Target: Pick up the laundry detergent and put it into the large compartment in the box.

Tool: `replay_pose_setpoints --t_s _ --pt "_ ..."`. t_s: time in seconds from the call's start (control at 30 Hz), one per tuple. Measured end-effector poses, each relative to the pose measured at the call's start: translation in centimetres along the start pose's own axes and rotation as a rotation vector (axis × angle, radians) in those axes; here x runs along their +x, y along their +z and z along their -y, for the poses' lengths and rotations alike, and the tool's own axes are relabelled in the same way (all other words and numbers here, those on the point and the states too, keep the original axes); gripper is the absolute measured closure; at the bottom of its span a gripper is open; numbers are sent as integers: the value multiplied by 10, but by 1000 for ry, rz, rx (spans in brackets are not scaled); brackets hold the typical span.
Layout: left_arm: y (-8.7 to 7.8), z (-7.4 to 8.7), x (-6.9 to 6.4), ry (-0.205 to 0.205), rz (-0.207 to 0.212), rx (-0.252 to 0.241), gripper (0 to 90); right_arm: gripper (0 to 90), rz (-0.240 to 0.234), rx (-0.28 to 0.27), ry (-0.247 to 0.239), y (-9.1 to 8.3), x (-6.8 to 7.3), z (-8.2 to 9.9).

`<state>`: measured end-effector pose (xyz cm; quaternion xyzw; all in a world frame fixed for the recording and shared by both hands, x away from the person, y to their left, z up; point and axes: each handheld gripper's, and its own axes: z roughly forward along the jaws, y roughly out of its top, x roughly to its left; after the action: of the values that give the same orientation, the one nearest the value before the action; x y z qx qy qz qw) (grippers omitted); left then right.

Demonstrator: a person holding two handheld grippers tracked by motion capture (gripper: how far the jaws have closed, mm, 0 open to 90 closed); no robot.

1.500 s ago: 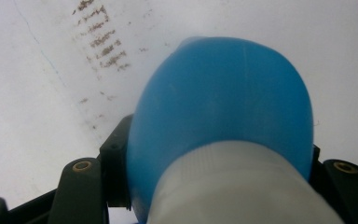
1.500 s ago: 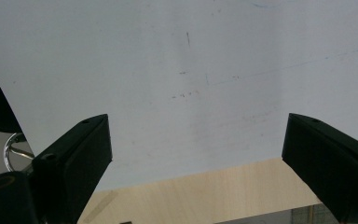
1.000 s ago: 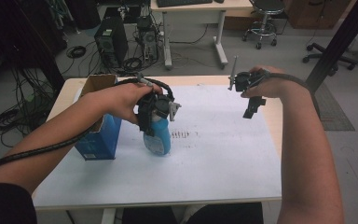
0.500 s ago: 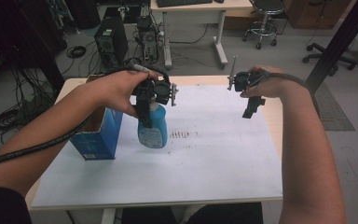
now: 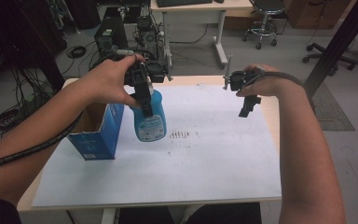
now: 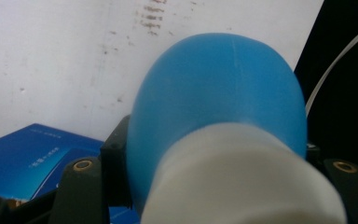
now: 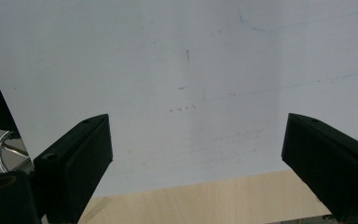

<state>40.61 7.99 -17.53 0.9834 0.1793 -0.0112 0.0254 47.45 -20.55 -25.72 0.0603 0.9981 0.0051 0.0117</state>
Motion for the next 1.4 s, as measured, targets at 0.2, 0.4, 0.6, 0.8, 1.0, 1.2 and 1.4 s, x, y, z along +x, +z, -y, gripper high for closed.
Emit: replay_pose_setpoints --t_s 0.2,0.4,0.6,0.8,1.0,1.2,1.4 --pt "-11 5 0 -92 -15 -16 375 87 0 0 -8 0 1 -1" --pt "-22 11 1 -163 -17 -18 375 87 0 3 -15 0 2 -2" --pt "-37 20 4 -250 -35 -28 375 87 11 -4 -21 -3 3 -1" --pt "-57 35 11 -392 -34 -47 375 87 14 -7 -28 -4 4 -2" --pt "-66 43 14 -455 -24 -46 375 87 15 -7 -38 -3 4 -5" --pt "-75 50 18 -533 -18 -47 376 88 15 -8 -39 -3 4 -6" --pt "-86 58 25 -609 -29 -49 375 88 15 -10 -40 -3 4 -5"
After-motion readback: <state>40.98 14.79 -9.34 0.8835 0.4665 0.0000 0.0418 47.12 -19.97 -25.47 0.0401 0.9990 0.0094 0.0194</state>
